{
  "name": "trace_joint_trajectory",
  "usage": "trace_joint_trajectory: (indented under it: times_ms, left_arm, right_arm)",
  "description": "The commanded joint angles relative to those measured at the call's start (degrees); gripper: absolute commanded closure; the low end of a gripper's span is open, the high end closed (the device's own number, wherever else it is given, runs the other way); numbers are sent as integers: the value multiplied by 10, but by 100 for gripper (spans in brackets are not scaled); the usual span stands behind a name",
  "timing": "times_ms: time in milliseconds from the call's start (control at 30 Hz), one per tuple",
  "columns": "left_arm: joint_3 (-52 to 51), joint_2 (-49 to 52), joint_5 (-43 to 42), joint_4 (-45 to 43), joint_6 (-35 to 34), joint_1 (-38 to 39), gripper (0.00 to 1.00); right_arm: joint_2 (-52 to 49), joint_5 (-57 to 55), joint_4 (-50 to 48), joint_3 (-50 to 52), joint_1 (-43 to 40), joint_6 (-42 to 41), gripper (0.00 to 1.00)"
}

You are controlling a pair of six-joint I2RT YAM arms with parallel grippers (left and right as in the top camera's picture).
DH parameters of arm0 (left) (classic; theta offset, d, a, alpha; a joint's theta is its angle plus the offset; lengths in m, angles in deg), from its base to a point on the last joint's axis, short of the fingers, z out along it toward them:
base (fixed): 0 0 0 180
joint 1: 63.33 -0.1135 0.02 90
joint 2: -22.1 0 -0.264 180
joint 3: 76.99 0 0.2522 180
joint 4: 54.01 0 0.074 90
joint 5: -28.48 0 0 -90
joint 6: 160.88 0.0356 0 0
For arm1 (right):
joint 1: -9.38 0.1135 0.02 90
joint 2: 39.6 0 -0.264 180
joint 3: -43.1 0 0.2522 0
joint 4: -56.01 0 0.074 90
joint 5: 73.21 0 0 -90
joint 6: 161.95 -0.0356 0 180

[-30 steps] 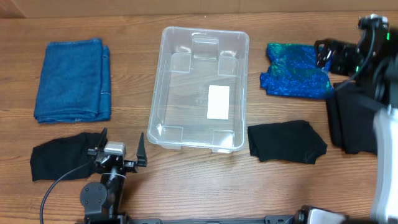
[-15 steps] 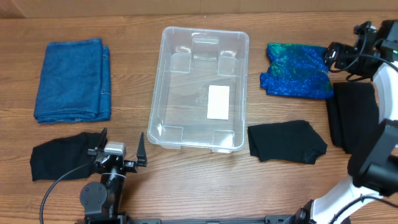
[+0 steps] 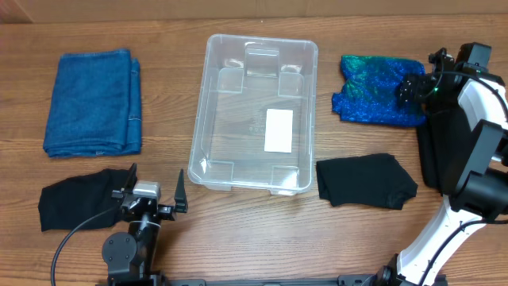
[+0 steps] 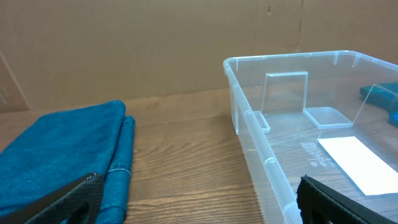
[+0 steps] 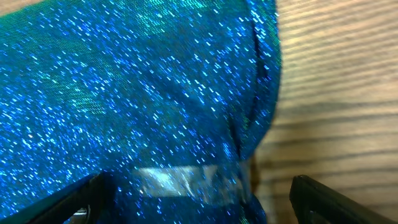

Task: Pack container
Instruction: 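Grasp the sparkly blue-green fabric with the right gripper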

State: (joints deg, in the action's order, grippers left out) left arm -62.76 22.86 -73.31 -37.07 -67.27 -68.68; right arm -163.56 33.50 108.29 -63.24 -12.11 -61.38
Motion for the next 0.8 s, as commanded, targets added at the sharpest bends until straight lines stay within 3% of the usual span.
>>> trace_joint_trajectory:
  times_ms: [0,300,467,667,767]
  left_arm:
    - [-2,-5,2,0,11,-4,0]
    - [-2,-5,2,0,11,-4,0]
    - [-2,-5,2,0,11,-4,0]
    - [-2,-5,2,0,11,-4,0]
    - [-2,-5,2,0,11,-4,0]
  right_arm:
    - [-10,32,-15,-15,2,4,0]
    - [-60,122,23,-16,2,-30,0]
    - [-60,234,45,-17,4,-31,0]
    - [-60,188,64,-17,16,-33,1]
    - [-60,139,66,-16,16,-33,12]
